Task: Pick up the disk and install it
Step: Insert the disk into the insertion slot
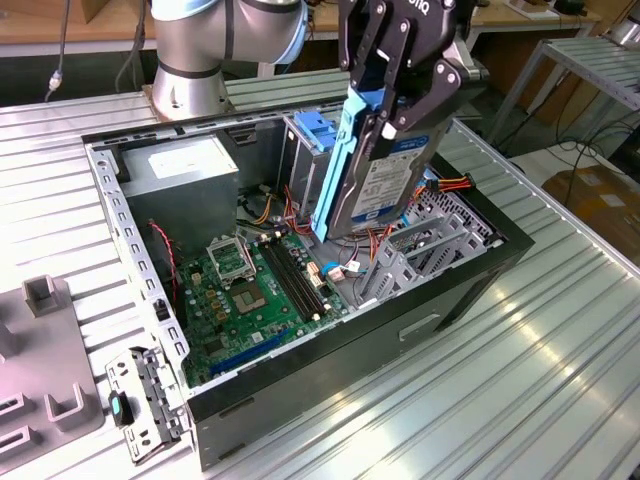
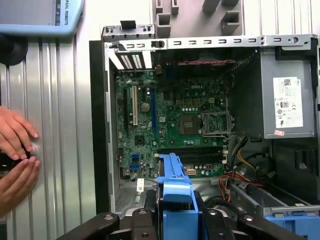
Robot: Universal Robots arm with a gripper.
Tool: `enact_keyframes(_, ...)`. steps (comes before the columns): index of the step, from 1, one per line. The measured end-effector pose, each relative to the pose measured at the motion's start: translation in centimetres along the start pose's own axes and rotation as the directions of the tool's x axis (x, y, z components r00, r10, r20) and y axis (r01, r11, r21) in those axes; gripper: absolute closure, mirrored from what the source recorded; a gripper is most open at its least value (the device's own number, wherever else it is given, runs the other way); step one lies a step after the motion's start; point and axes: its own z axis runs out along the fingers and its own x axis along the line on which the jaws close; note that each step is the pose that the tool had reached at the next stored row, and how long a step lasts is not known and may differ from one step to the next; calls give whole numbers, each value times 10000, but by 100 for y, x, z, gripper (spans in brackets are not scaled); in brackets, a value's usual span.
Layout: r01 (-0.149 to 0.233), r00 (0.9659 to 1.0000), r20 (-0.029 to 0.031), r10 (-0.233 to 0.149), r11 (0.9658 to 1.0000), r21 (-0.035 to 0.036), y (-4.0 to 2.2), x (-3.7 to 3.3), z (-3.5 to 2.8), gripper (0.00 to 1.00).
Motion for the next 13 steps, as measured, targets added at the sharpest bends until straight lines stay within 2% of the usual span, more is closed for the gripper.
enact_keyframes(4,1,10000,1,-1,10000,4,-29,49,16,63)
enact_keyframes(7,-1,10000,-4,1,10000,5,-145,58,30,63)
enact_keyframes(8,1,10000,-6,-1,10000,5,-211,58,36,63)
enact_keyframes(11,1,10000,-6,-1,10000,5,-353,56,49,63)
enact_keyframes(13,1,10000,-8,-1,10000,5,-424,59,61,63)
